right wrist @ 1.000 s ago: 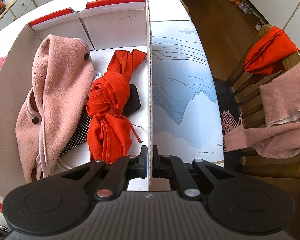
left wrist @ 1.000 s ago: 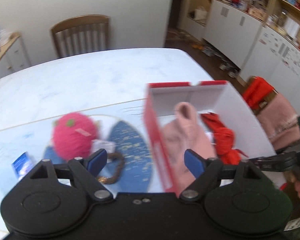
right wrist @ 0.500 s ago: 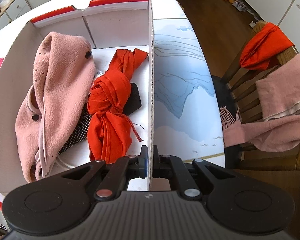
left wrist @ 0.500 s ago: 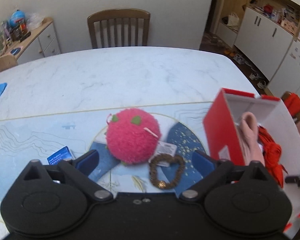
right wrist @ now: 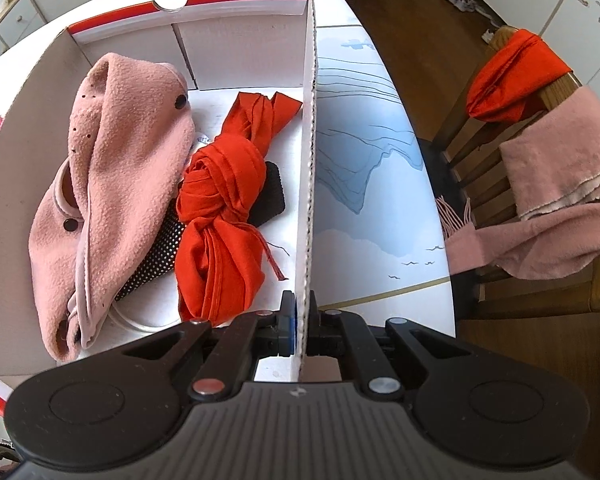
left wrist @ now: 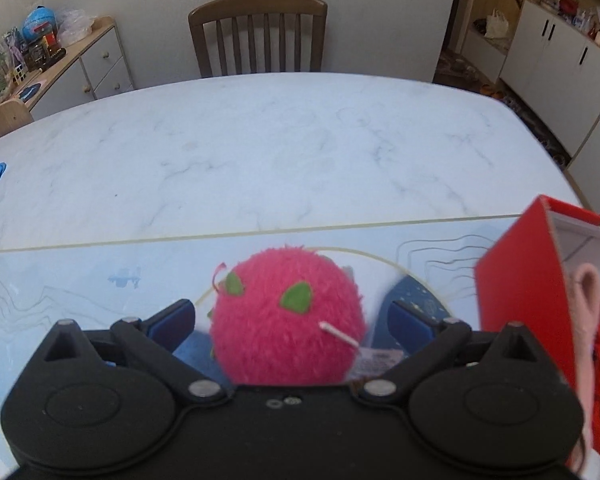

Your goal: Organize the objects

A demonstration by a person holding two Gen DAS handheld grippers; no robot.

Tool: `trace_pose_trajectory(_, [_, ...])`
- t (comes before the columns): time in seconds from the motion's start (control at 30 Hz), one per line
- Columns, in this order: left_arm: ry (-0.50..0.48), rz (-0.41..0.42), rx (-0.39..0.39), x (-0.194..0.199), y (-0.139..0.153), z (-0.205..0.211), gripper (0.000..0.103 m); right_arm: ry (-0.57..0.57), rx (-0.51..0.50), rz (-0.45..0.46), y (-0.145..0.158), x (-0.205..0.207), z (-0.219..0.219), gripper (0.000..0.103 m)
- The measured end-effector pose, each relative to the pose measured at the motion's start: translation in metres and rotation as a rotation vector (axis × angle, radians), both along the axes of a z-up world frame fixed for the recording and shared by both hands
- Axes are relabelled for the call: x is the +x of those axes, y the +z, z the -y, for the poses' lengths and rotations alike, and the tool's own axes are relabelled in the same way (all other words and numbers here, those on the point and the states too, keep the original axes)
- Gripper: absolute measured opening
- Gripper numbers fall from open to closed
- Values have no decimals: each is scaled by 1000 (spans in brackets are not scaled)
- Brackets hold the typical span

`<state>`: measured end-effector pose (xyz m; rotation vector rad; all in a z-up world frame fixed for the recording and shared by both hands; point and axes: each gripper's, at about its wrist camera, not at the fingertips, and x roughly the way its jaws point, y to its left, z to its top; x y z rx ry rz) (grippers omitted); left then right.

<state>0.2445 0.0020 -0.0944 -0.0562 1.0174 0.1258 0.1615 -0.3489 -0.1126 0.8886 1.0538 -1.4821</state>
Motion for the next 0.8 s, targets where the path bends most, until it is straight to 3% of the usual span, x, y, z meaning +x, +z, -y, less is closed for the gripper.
trace_pose_trajectory(0.3, [15, -57, 27, 18, -32, -1, 101, -30, 5, -13, -1, 0, 2, 3])
trace_pose_trajectory(0.43, [26, -73, 28, 19, -40, -3, 95, -37, 5, -10, -1, 0, 2, 3])
trace_pose_trajectory(0.57, [29, -62, 9, 16, -38, -5, 87, -41, 6, -13, -1, 0, 2, 4])
trace_pose_trajectory(0.8, [28, -42, -2, 7, -22, -9, 83, -45, 7, -9, -2, 0, 3, 4])
